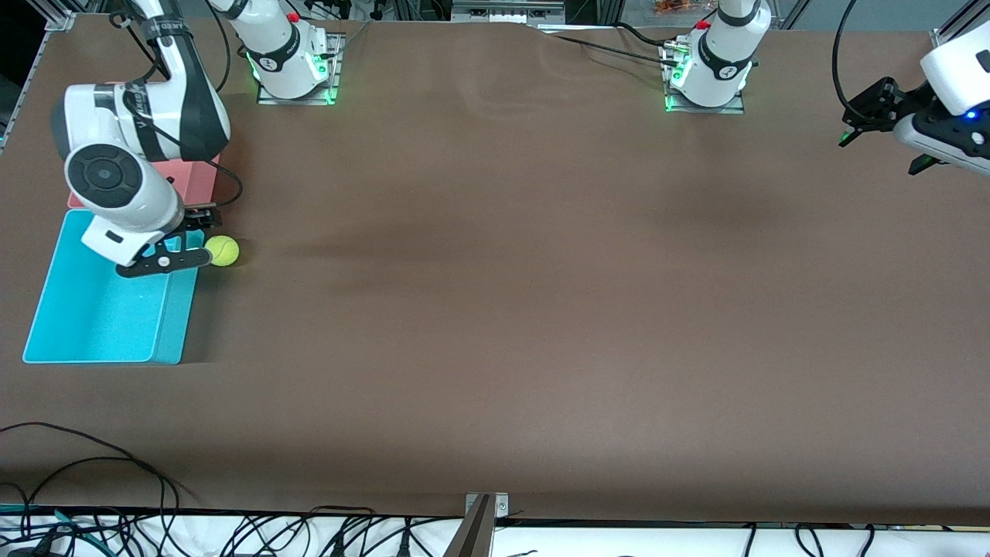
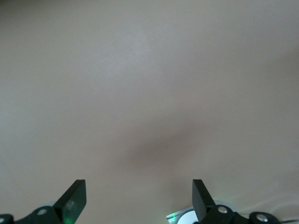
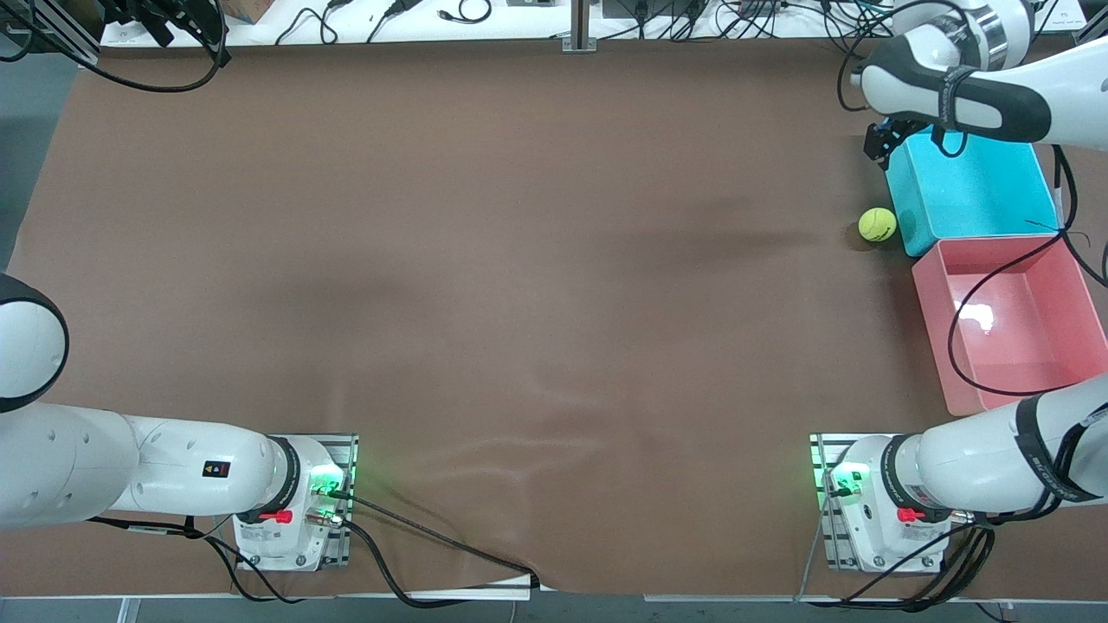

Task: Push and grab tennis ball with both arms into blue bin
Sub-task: 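Lower the right gripper over the tennis ball and grasp it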

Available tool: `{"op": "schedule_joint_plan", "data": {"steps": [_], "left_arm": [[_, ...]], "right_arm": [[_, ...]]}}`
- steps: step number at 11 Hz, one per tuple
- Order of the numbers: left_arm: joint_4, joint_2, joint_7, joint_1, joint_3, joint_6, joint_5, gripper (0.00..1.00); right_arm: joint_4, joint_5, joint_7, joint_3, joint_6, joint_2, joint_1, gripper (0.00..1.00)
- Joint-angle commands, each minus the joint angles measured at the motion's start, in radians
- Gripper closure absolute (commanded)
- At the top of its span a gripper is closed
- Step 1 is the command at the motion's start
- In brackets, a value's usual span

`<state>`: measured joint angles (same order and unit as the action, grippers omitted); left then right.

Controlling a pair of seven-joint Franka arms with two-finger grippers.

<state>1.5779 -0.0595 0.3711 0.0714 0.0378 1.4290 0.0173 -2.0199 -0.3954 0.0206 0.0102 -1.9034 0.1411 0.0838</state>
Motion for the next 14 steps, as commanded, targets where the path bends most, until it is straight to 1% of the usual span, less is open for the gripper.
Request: {"op": "schedule_joint_plan", "data": {"steps": [1,3,5,8,9,10,12,13,14], "left_arm": [[-0.076,0.010,-0.086,-0.004,-0.021,-0.051,0.013,0.00],[-0.076,0.015,-0.194,-0.004,-0.024,-0.048,0.013,0.00],[-0.075,0.012,-0.312,-0.010,-0.051,-0.048,0.012,0.00],[-0.078,0.038,-0.337,-0.008,-0.058,-0.041,0.013,0.00],[-0.078,0.050,-0.337,-0.010,-0.058,-0.041,0.010,0.00],[-0.081,0.065,-0.337,-0.009,-0.059,-0.041,0.012,0.00],[-0.099,0.069,-0.336,-0.008,-0.059,-0.041,0.009,0.00],[-0.108,0.069,-0.336,0.004,-0.058,-0.041,0.010,0.00],[-0.119,0.069,-0.336,0.008,-0.059,-0.041,0.010,0.00]], "right_arm": [[-0.066,-0.023,-0.014,0.002,-0.106,0.044,0.002,0.00],[-0.094,-0.025,-0.037,0.002,-0.152,0.081,0.004,0.00],[-0.114,-0.026,-0.089,0.002,-0.183,0.100,0.013,0.00],[-0.124,-0.033,-0.091,-0.001,-0.212,0.133,0.011,0.00],[-0.143,-0.055,-0.093,-0.003,-0.250,0.149,0.005,0.00],[-0.164,-0.098,-0.111,-0.006,-0.293,0.155,0.004,0.00],[-0.187,-0.156,-0.160,-0.012,-0.302,0.157,0.002,0.00],[-0.187,-0.180,-0.162,-0.013,-0.322,0.169,0.001,0.00],[-0.187,-0.183,-0.160,-0.028,-0.369,0.187,-0.004,0.00]]}}
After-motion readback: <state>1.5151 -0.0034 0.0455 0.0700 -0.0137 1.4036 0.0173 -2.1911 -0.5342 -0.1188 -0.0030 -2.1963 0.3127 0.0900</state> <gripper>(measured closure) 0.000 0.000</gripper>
